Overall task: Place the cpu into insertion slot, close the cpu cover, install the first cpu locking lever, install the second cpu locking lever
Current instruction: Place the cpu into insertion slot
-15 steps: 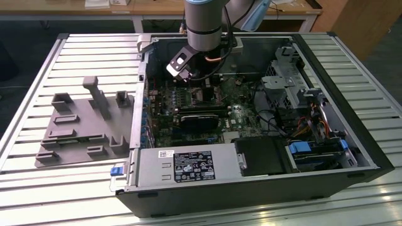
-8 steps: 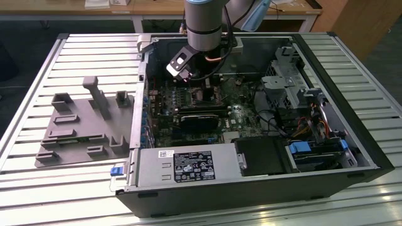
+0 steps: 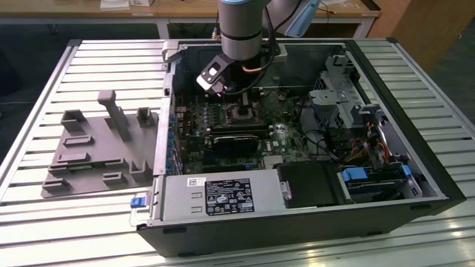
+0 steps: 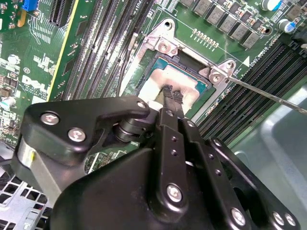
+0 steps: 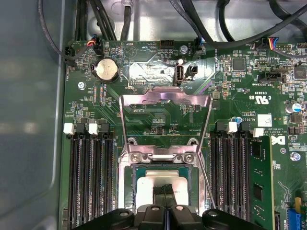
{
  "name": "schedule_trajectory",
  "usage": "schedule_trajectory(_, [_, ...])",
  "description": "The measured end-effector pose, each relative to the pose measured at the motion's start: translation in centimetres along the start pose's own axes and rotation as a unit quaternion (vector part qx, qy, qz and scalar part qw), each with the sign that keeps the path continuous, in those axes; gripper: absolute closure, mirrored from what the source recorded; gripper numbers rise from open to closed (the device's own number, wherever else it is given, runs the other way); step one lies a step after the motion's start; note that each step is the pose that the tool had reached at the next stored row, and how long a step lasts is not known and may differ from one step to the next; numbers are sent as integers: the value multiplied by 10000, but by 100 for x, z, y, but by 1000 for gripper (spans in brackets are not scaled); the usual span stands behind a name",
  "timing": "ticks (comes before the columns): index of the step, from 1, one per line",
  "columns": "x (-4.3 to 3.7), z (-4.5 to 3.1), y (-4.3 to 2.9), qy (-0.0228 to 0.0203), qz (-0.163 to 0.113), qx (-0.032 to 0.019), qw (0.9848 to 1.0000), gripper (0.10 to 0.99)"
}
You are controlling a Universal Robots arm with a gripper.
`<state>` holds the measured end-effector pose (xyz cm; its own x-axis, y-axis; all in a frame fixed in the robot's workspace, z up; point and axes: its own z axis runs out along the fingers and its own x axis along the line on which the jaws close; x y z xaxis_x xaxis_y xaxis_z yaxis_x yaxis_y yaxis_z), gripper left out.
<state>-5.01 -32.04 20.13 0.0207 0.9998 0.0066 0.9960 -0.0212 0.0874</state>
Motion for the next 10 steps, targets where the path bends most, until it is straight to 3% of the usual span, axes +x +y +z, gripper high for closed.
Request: schedule_trajectory(10, [2, 1, -2, 1, 0, -1, 10000, 984])
